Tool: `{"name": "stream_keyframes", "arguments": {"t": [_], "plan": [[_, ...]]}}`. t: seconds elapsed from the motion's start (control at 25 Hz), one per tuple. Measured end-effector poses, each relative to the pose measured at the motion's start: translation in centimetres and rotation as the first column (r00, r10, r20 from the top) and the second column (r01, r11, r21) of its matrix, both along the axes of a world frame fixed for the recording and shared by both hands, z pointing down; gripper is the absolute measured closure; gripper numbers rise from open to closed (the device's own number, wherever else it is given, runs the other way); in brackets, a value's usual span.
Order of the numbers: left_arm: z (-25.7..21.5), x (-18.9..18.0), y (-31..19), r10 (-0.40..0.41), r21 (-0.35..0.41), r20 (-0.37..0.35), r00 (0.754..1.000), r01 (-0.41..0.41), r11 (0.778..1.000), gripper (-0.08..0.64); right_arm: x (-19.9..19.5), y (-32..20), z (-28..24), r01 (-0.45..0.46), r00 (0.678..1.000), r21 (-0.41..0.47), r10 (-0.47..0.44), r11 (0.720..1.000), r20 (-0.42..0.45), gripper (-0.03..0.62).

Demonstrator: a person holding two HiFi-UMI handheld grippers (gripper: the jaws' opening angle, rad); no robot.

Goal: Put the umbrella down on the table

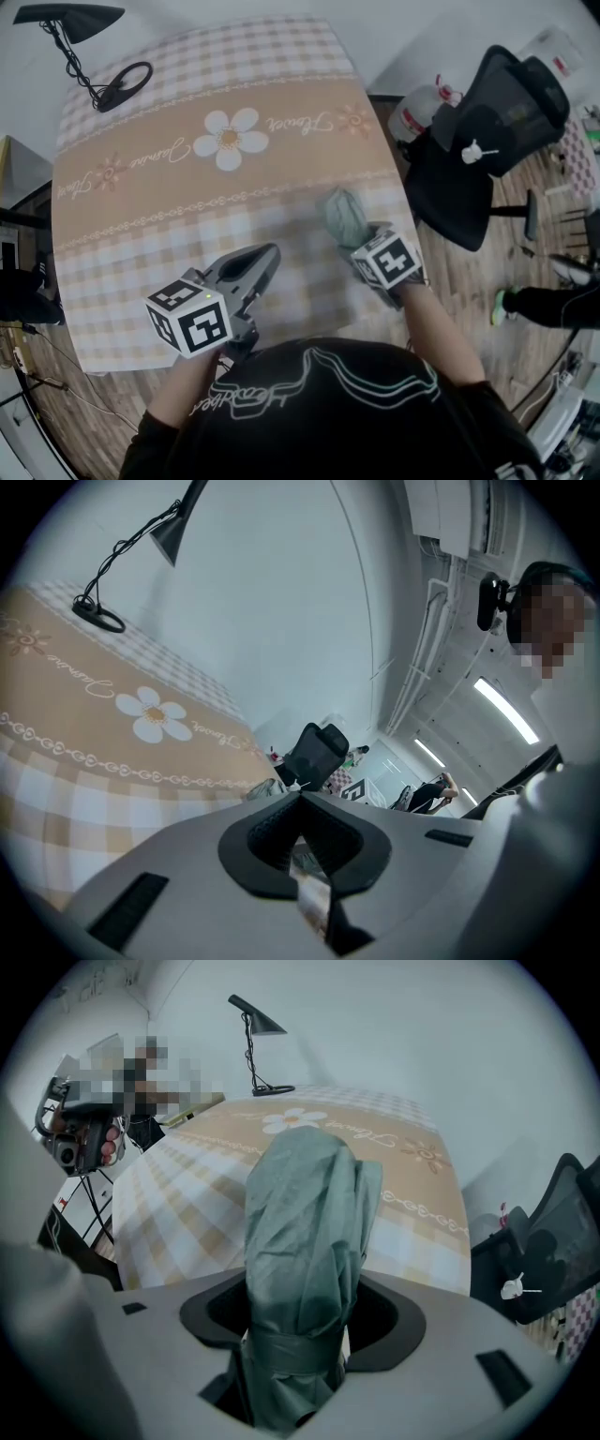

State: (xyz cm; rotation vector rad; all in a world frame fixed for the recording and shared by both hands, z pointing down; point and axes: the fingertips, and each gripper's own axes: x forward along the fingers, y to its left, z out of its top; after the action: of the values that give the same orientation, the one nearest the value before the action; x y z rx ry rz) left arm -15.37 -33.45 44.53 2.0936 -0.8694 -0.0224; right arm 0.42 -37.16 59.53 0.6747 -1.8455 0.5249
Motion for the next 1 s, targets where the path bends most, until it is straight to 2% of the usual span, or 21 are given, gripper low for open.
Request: {"name": "stream_keyframes", "arguments": {"t": [0.36, 0.68, 1.0], "plan": [[1.1, -0.8, -0.4, -0.018, -0.024, -0.026, 1.0, 0.017, 1.0, 0.563, -0.3, -0.3, 1.0, -0.005, 0.998, -0.036, 0.003, 0.999, -0.056, 0.313], [3.1, -0.8, 0.1, -0.019, -0.076, -0.05, 0.999, 0.015, 0.997, 0.563, -0.5, -0.2, 1.5, 0.016, 0.996, -0.087, -0.023, 0.996, -0.085, 0.311], [3.8, -0.7, 0.6, -0.025, -0.087, -0.051, 0.998, 0.02, 0.996, 0.563, -0.5, -0.1, 1.7, 0.005, 0.999, -0.093, -0.01, 0.996, -0.051, 0.311]]}}
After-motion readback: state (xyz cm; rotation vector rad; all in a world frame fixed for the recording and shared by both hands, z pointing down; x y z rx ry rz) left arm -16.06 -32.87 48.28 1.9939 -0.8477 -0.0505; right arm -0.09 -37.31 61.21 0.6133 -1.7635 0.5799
